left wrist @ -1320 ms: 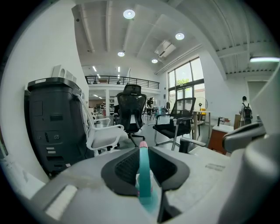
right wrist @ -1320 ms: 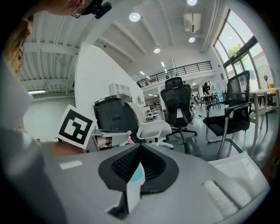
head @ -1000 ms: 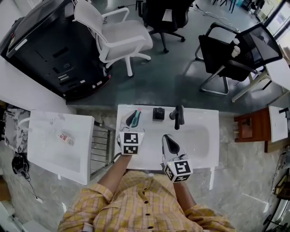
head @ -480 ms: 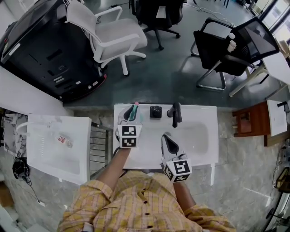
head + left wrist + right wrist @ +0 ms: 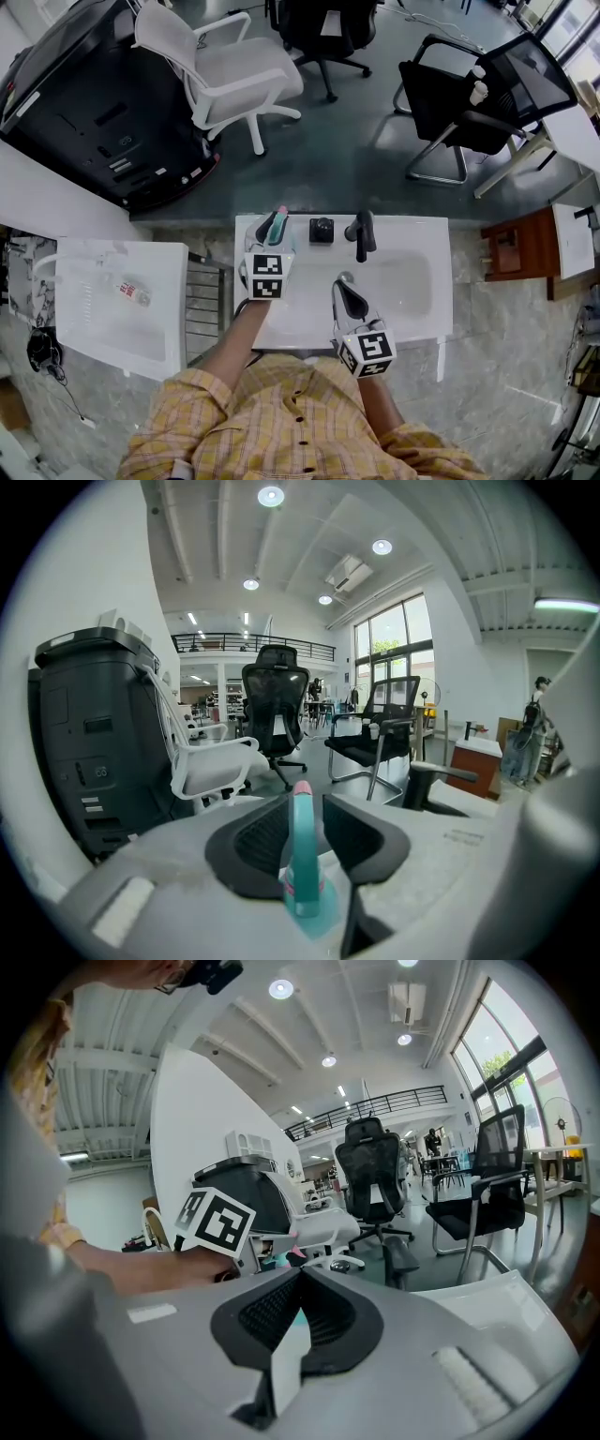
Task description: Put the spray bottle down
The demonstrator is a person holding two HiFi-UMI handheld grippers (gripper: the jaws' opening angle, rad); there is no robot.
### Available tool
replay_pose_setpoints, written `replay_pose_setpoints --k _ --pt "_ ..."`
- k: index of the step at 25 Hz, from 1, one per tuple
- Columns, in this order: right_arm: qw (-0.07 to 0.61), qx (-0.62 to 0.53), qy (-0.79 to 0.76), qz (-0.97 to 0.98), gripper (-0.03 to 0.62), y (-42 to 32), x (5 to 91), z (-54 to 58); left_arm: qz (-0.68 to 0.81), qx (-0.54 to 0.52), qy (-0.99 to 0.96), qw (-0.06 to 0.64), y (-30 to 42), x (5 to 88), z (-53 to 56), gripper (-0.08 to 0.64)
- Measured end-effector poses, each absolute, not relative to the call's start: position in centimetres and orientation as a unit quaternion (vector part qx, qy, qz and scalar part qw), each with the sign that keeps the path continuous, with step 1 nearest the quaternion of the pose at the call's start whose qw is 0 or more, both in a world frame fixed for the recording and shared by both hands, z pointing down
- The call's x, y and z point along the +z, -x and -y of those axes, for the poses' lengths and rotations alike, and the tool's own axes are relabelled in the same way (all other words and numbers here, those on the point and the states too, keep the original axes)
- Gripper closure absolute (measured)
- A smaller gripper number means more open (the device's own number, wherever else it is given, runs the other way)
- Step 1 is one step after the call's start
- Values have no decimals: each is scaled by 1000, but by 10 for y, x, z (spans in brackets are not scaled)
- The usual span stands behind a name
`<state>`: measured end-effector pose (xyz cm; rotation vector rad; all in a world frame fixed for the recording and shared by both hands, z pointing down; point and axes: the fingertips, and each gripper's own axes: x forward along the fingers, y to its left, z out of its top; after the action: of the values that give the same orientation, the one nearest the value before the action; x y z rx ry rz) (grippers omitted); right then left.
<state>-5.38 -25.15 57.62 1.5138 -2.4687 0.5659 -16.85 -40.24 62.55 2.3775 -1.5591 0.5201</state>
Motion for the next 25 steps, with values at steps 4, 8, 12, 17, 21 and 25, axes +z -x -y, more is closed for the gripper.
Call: replay_pose_setpoints --k 4,8,12,17,21,25 --pt "95 193 -509 833 592 52 577 250 540 178 -813 127 168 625 401 437" --pt "89 192 -508 835 592 50 571 251 545 174 -810 127 169 620 399 434" --pt "86 184 -504 839 592 52 564 252 549 167 -809 126 172 609 394 434" --pt "82 175 -498 846 592 51 554 252 556 154 -808 122 173 593 382 436" --pt "77 164 -494 850 592 49 543 256 561 141 -806 124 171 579 370 457" --pt "74 158 -493 852 592 45 534 259 562 134 -807 123 168 562 355 494"
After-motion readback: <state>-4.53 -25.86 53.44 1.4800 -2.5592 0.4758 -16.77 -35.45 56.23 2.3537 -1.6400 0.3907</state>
